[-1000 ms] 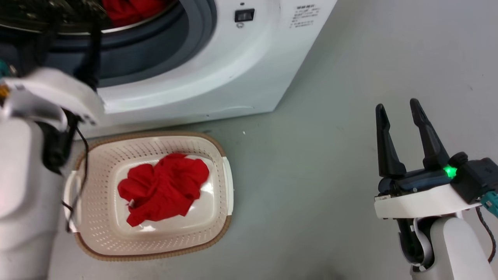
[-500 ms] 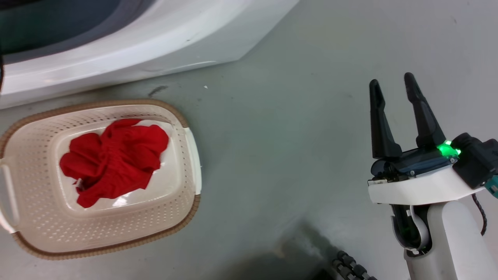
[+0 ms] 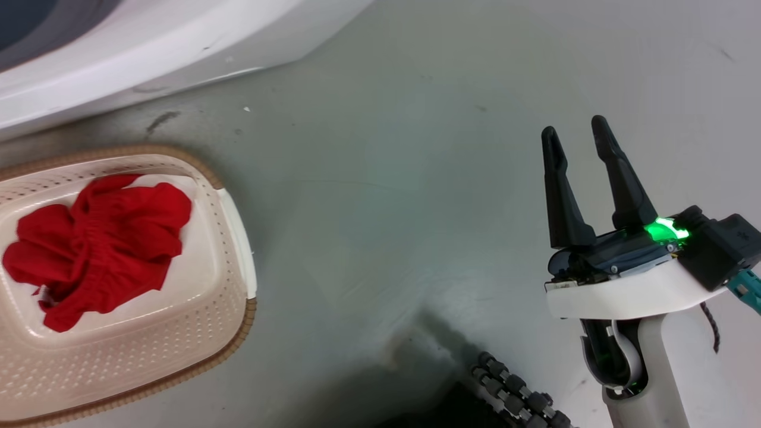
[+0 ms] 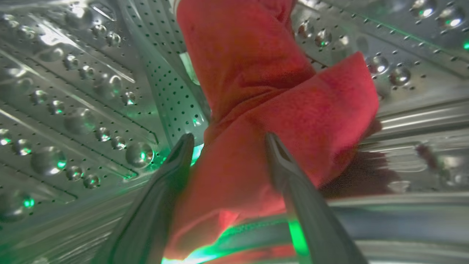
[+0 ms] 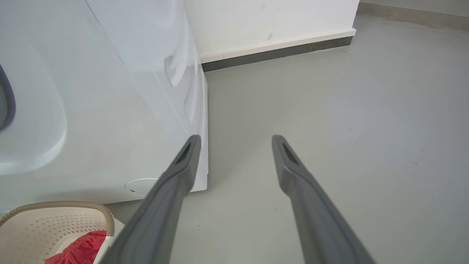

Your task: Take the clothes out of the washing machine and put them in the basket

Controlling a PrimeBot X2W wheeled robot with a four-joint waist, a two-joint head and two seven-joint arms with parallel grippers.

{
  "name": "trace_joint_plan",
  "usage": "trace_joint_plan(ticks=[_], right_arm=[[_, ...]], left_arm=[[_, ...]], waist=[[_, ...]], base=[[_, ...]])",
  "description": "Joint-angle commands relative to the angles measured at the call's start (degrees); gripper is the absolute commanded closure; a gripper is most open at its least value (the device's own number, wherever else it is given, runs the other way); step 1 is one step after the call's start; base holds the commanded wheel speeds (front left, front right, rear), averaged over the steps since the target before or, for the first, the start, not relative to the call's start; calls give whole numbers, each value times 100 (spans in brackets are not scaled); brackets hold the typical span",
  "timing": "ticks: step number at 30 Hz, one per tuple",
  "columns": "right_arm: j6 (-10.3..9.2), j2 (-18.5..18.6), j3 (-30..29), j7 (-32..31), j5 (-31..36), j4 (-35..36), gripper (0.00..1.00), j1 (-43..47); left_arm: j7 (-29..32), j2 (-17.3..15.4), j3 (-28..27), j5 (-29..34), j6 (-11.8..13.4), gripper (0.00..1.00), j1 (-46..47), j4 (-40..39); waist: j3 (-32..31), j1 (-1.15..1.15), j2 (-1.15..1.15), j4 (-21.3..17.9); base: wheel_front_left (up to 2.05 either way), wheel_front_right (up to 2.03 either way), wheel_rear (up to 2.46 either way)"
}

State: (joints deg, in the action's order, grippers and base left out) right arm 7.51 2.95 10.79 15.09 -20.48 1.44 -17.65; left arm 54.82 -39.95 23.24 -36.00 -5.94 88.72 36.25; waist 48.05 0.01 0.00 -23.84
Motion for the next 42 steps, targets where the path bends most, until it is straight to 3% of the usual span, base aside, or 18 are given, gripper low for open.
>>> trace_joint_plan(ticks=[1,14,15,16,28,29,30,42], right_arm=[[-4,-13,37,12,-43,37,0,-53],[-4,-13,108,12,-220,88,0,-101],[-4,-13,104,12,-221,92,0,-100],[-4,-13,101,12,-223,95,0,-95],[-5,-12,7,11,4,25,0,-72],[-4,-12,-16,11,39,14,0,-81],[-4,-12,-95,11,144,-9,0,-81],[-4,-9,-413,11,674,-124,0,144]], left_arm=[[57,-46,17,33,45,0,81,49],[444,-175,255,143,75,0,28,343],[457,-170,252,103,66,58,-5,368],[454,-165,244,81,61,100,-29,375],[-979,-58,92,133,56,100,-87,517],[-1166,-28,88,143,47,100,-104,543],[-1775,81,56,160,51,100,-224,670],[-4249,490,182,178,-114,100,-1064,991]], waist=[[86,-1,0,-88],[308,-1,0,-274],[311,-1,0,-276],[309,-1,0,-276],[20,-1,0,-68],[-31,-1,0,-36],[-209,-1,0,81],[-1111,-1,0,704]], base=[[0,0,0],[0,0,0],[0,0,0],[0,0,0],[0,0,0],[0,0,0],[0,0,0],[0,0,0]])
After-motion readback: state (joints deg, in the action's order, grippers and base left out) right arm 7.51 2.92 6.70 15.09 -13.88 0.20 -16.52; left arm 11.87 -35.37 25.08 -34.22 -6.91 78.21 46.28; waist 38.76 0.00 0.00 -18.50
